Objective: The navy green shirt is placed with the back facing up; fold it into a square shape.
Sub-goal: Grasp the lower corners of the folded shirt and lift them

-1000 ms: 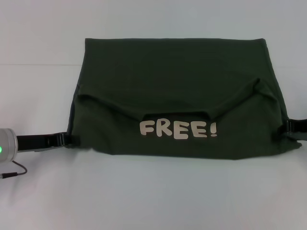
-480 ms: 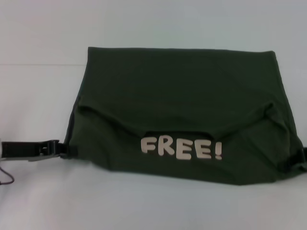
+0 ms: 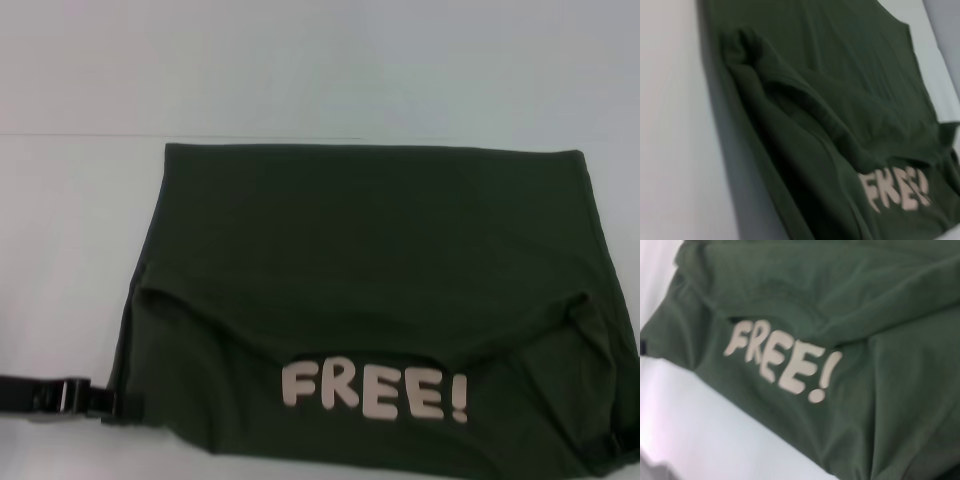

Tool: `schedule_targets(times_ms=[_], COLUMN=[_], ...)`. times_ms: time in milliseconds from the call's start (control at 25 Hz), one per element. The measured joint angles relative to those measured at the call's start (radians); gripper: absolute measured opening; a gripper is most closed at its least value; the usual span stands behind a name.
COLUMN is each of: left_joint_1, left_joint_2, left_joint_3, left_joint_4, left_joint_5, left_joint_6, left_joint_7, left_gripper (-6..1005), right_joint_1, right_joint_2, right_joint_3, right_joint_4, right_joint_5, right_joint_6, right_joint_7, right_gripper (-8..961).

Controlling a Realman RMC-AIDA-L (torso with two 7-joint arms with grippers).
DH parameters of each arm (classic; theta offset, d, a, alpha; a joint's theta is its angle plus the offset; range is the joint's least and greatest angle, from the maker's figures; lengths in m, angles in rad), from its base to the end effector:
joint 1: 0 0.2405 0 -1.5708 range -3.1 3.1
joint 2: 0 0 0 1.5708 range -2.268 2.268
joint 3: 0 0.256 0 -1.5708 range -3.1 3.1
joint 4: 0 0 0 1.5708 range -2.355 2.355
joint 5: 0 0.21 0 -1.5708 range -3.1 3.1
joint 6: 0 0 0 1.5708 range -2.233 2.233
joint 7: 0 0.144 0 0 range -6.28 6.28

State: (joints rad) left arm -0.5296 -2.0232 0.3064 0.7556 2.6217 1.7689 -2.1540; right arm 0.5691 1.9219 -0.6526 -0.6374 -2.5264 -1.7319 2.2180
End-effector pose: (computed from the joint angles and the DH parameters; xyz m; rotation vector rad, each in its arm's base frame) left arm -0.3321 0.2843 0.0454 -2.3567 -1.8920 -0.3298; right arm 0.3247 0.2980 0.0436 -2.5198 1.8641 -0.0023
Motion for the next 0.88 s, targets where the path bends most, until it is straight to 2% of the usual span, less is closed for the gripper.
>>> schedule_targets(times_ms=[200, 640, 880], left_joint_1=[0.006, 0.025, 0.022], left_joint_2=[0.001, 0.001, 0.002], left_joint_3=[-0.004, -0.008, -0.013], left_joint_4=[0.002, 0.003, 0.011], left_joint_5=[0.061, 0.125, 0.138], left_joint_6=[0.094, 0.208, 0.244], left_joint_7=[0.025, 0.066, 0.073], left_gripper=[52, 51, 52], right_joint_1=[-0.022, -0.049, -0.057], right_joint_2=[0.005, 0.009, 0.011], right_joint_3=[-0.015, -0.090, -0.076], right_joint_4=[0.003, 0.075, 0.079], right_joint_5=[-0.005, -0.020, -0.028], right_joint_6=[-0.096, -0.131, -0.133], right_joint_7=[-0.067, -0.173, -0.178], right_gripper=[42, 41, 41])
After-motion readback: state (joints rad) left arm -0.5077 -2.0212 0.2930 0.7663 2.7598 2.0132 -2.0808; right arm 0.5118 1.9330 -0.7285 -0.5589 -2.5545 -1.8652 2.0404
